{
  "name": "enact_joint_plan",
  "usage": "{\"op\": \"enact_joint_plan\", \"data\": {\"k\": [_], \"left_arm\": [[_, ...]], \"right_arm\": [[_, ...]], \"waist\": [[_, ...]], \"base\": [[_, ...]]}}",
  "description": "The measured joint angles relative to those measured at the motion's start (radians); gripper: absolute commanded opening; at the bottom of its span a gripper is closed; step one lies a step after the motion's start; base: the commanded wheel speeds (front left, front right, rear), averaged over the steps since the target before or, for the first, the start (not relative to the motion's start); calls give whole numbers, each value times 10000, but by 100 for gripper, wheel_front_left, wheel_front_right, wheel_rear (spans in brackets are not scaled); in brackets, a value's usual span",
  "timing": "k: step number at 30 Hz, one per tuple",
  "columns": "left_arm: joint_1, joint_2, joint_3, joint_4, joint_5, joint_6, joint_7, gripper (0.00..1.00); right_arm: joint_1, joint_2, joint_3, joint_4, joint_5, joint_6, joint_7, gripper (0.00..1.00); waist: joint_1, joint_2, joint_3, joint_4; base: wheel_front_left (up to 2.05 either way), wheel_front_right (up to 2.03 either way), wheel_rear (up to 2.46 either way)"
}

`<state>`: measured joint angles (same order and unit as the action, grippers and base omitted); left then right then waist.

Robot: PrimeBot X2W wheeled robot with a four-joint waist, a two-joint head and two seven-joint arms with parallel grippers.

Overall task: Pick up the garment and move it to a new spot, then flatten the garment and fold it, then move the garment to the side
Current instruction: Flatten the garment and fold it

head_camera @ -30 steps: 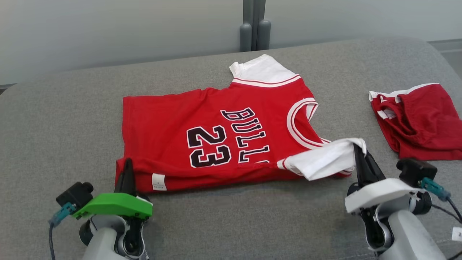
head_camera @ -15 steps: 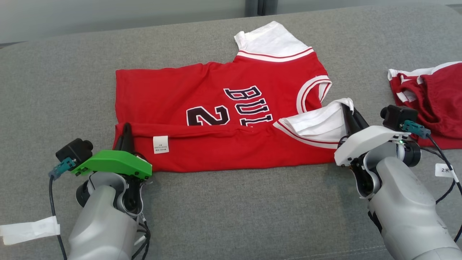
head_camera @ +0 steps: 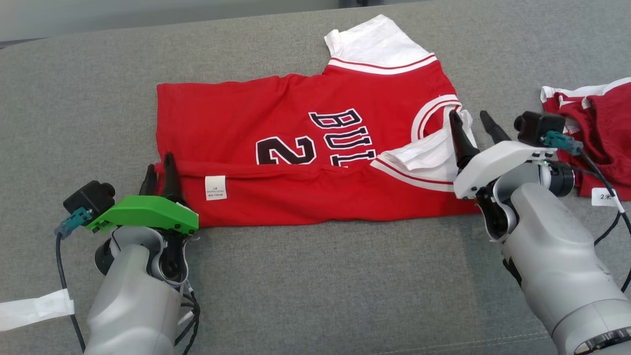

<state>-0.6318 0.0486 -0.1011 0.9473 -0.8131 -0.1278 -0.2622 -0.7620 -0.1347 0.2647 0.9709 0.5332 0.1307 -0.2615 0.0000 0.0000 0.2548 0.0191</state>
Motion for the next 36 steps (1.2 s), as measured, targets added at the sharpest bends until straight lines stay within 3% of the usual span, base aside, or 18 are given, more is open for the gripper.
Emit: {"op": "enact_joint_plan", "data": {"k": [9,15,26,36], "left_arm": [[79,0,73,-587,198,2,0,100],[727,0,232,-1350,744,2,0,100],[2296,13,326,-1521,1463,8,29,100],[2917,15,439,-1287,548,15,813,100]], "right_arm": [[-406,-104,-458,-443,-121,0,-10,100],[-290,-171,-953,-1371,-575,0,-13,100],[1890,-182,-1486,-3716,-951,0,-13,100],[4043,54,-2192,-5660,-988,0,-12,100]], "waist": [[0,0,-12,80],[0,0,-141,79],[0,0,-794,31],[0,0,-1398,-160]], "base": [[0,0,0],[0,0,0],[0,0,0],[0,0,0]]}}
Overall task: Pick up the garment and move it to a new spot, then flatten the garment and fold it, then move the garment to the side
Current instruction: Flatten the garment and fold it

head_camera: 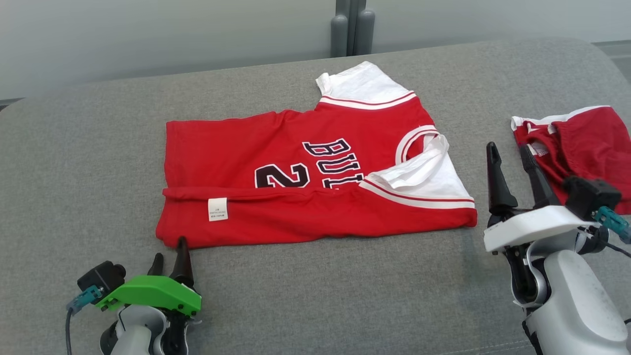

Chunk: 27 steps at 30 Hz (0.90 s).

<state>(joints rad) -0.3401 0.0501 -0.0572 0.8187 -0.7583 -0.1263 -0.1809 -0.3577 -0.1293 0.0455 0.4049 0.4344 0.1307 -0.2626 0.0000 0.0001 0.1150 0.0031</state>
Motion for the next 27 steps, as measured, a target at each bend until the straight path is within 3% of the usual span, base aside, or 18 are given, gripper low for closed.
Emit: {"op": "enact_joint_plan", "data": {"k": [13,14,15,16,17,27], "left_arm": [[-594,0,105,895,-1450,44,151,100],[-676,0,119,976,-1486,44,105,84],[-757,-2,150,1049,-1492,44,-2,55],[-818,-6,192,1129,-1570,44,-100,37],[-867,-8,219,1187,-1662,44,-198,0],[-521,-15,107,836,-1643,-10,-683,0]], "right_arm": [[872,226,-291,-708,-117,0,-2,100],[885,224,-293,-713,-117,0,-2,100],[905,222,-297,-717,-119,0,-2,100],[931,222,-295,-719,-119,0,-2,100],[976,221,-297,-723,-127,0,-2,100],[1439,286,-495,42,-63,0,219,100]], "waist": [[0,0,29,-776],[0,0,36,-825],[0,0,44,-871],[0,0,49,-911],[0,0,52,-947],[0,0,-61,-783]], "base": [[0,0,0],[0,0,0],[0,0,0],[0,0,0],[0,0,0],[0,0,0]]}}
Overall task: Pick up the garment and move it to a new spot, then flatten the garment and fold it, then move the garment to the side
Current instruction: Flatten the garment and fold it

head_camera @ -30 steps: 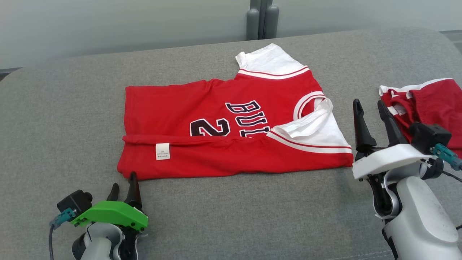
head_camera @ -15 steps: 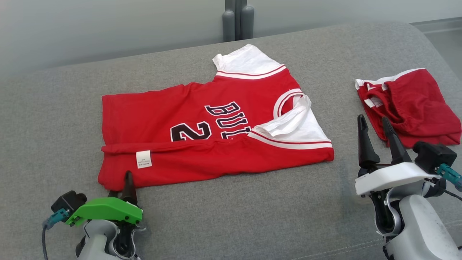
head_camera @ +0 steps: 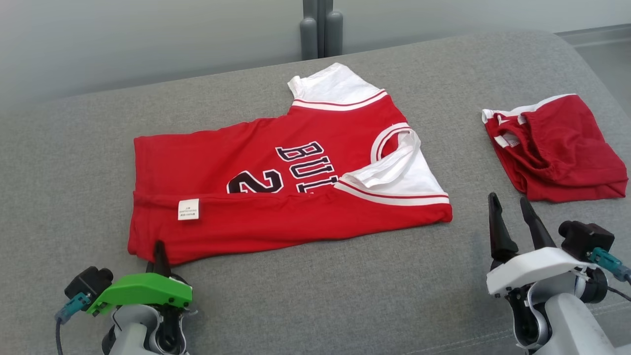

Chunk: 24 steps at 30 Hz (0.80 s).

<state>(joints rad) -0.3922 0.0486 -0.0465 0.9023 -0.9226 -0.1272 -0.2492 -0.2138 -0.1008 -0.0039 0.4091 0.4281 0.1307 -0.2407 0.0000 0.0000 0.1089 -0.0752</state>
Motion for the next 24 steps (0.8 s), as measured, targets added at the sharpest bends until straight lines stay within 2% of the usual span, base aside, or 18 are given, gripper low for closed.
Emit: {"op": "enact_joint_plan", "data": {"k": [10,15,24], "left_arm": [[1086,48,-52,-915,401,40,-88,0],[1148,36,-148,-1080,433,138,-92,0],[1037,10,-399,-1147,393,217,-117,0]], "right_arm": [[-265,320,337,1476,127,0,930,100],[-926,439,798,2313,397,0,1331,100],[-1796,495,1032,3885,966,0,1707,100]], "waist": [[0,0,-98,529],[0,0,-48,665],[0,0,117,854]], "base": [[0,0,0],[0,0,0],[0,0,0]]}}
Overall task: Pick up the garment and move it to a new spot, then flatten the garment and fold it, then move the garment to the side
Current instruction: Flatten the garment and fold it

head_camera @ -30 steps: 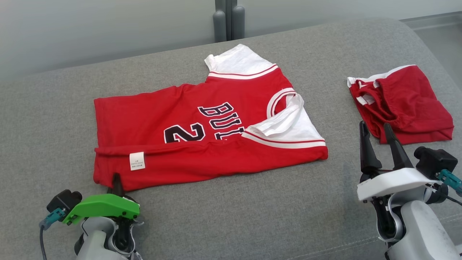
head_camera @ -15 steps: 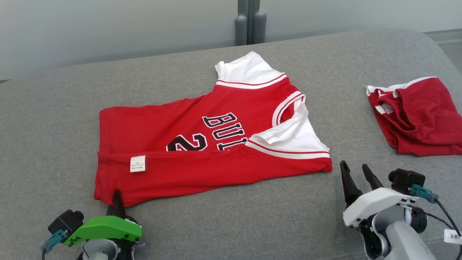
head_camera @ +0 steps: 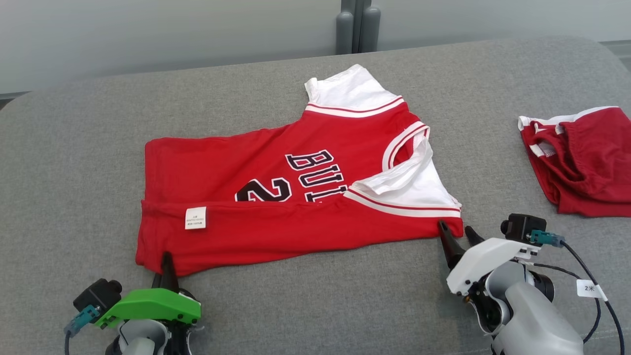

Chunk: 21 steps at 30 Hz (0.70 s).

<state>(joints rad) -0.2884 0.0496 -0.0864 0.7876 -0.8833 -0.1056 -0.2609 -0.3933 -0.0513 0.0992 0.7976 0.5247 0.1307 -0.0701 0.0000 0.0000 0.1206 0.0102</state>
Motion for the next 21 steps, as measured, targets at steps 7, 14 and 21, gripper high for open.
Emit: {"op": "enact_joint_plan", "data": {"k": [7,14,21], "left_arm": [[-120,-4,-98,10,-33,13,-2,0],[-253,-4,-151,19,-33,15,-2,0],[-296,-12,-127,-466,132,-29,-2,0]], "right_arm": [[-796,-4,349,943,387,0,59,51],[-1336,31,688,1570,566,0,-205,0],[-1485,-159,614,1611,800,4,-765,0]], "waist": [[0,0,96,74],[0,0,89,75],[0,0,22,35]], "base": [[0,0,0],[0,0,0],[0,0,0]]}}
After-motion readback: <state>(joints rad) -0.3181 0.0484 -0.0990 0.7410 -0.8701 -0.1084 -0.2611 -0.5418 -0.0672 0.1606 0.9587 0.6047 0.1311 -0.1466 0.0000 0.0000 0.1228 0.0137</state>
